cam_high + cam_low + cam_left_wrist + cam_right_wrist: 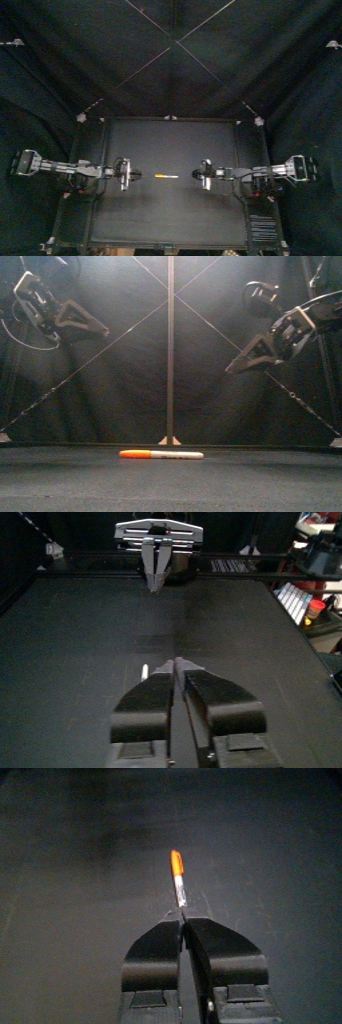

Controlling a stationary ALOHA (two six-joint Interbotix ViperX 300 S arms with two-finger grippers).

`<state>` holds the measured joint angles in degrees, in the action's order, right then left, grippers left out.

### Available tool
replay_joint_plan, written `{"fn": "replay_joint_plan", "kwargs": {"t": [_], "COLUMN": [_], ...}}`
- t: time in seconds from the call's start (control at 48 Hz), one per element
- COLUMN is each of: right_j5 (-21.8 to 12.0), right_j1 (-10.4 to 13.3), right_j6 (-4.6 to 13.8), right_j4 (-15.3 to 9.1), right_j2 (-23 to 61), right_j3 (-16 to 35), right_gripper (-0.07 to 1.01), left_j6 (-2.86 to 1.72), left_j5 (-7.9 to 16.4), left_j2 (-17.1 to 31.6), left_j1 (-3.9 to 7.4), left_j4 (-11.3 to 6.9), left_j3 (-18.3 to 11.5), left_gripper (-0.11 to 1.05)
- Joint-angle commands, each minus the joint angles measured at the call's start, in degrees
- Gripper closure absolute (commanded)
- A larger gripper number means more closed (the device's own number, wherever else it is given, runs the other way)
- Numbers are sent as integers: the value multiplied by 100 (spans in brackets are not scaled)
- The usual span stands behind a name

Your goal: Uncap the pen

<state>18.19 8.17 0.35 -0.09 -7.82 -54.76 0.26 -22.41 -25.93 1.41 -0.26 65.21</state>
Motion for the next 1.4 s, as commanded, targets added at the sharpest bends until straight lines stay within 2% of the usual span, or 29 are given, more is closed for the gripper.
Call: {"fn": "replay_joint_plan", "kwargs": {"t": [0.021, 0.104, 0.208, 0.417, 0.479, 0.542, 0.604, 0.688, 0.75, 0.833, 0.875, 0.938, 1.062, 1.208, 1.312, 1.396], "right_j5": [44, -26, -79, -255, -272, -281, -308, -334, -334, -352, -378, -475, -554, -562, -562, -562], "right_j1": [62, 62, 70, 62, 44, 44, 44, 35, 18, 26, 18, -9, -79, -141, -158, -167], "right_j6": [-26, -62, -26, 26, 35, 35, 26, 26, 18, -18, -44, -26, -26, -26, -35, -26], "right_j4": [-9, -18, -26, -9, 9, 18, 18, -9, -18, -26, -35, -70, -79, -70, -79, -70], "right_j2": [519, 958, 1371, 1898, 1942, 1978, 2004, 1995, 1898, 1608, 1468, 1318, 1213, 1213, 1213, 1213], "right_j3": [439, 703, 976, 1274, 1283, 1274, 1266, 1266, 1292, 1336, 1354, 1354, 1362, 1424, 1450, 1459], "right_gripper": [14, 8, 9, 10, 10, 13, 22, 37, 46, 47, 47, 47, 47, 47, 47, 47], "left_j6": [9, 9, 0, -18, -9, -9, 0, 0, 0, 0, 0, 0, 0, 9, 9, 9], "left_j5": [-53, -53, -53, -9, 0, 18, 70, 211, 413, 826, 1028, 1178, 1283, 1283, 1310, 1318], "left_j2": [264, 404, 571, 765, 861, 967, 1090, 1257, 1389, 1600, 1723, 1872, 2118, 2285, 2338, 2338], "left_j1": [44, 70, 158, 220, 229, 237, 272, 308, 325, 343, 396, 457, 510, 545, 527, 510], "left_j4": [0, 0, 0, -9, -35, -35, -35, -35, -35, -18, -18, -18, 62, 70, 132, 220], "left_j3": [-211, -246, -290, -343, -378, -439, -519, -642, -791, -1028, -1143, -1274, -1433, -1529, -1564, -1591], "left_gripper": [1, -4, -4, -4, -4, -4, -4, -4, -4, -4, -4, -4, -4, -4, -1, 6]}}
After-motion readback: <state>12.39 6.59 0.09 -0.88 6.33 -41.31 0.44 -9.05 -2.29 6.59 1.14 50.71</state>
